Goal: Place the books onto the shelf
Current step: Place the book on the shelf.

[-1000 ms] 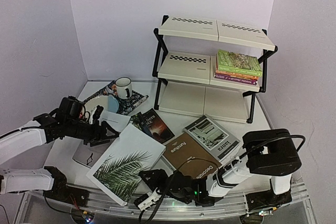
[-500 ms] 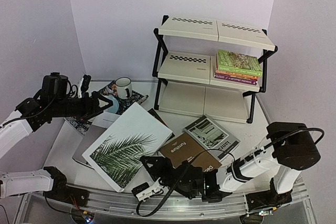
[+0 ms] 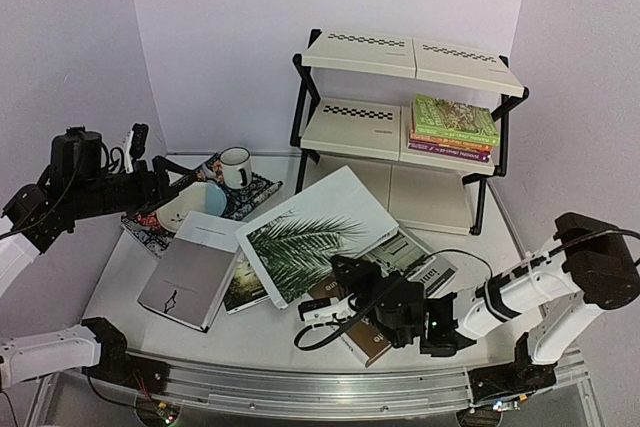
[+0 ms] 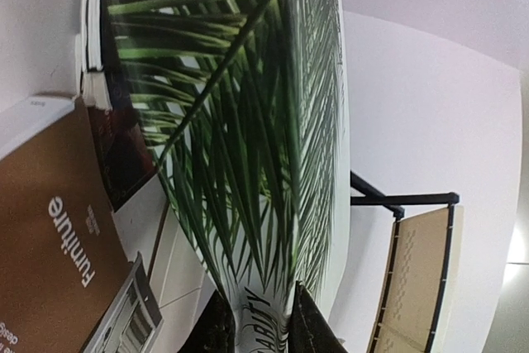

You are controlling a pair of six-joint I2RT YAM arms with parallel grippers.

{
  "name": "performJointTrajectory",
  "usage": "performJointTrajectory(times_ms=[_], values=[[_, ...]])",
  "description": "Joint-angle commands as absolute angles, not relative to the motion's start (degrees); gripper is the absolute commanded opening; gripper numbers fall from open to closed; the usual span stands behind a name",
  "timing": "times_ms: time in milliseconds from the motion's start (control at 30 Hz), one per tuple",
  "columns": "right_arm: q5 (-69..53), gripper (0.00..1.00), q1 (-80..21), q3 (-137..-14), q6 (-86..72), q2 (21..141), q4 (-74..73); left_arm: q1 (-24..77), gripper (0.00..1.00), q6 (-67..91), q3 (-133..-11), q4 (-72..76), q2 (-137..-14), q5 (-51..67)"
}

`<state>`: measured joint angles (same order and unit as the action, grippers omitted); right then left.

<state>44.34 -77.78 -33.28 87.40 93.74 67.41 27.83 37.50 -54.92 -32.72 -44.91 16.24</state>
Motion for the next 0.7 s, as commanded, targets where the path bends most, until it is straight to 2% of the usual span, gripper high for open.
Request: performJointTrajectory(times_ms=[0,233,467,667], values=[[46.54,0.20,-74.62,-32.98,77.96,86.66,59.69,28.04,0.78,36.99,-57.75,-33.42,-44.52,15.68],[42.66,0.19,-67.65,-34.90,66.63,81.17,42.41,28.04,0.78,37.32,-56.87,-33.49,-44.23,16.86],[39.19,0.19,-60.41,-34.71,63.04,81.00,40.62,28.06,0.78,37.59,-56.44,-33.49,-43.99,16.99],[37.64,0.18,-52.23,-37.79,59.95,85.34,40.59,28.04,0.78,37.83,-56.43,-33.49,-44.23,17.41]])
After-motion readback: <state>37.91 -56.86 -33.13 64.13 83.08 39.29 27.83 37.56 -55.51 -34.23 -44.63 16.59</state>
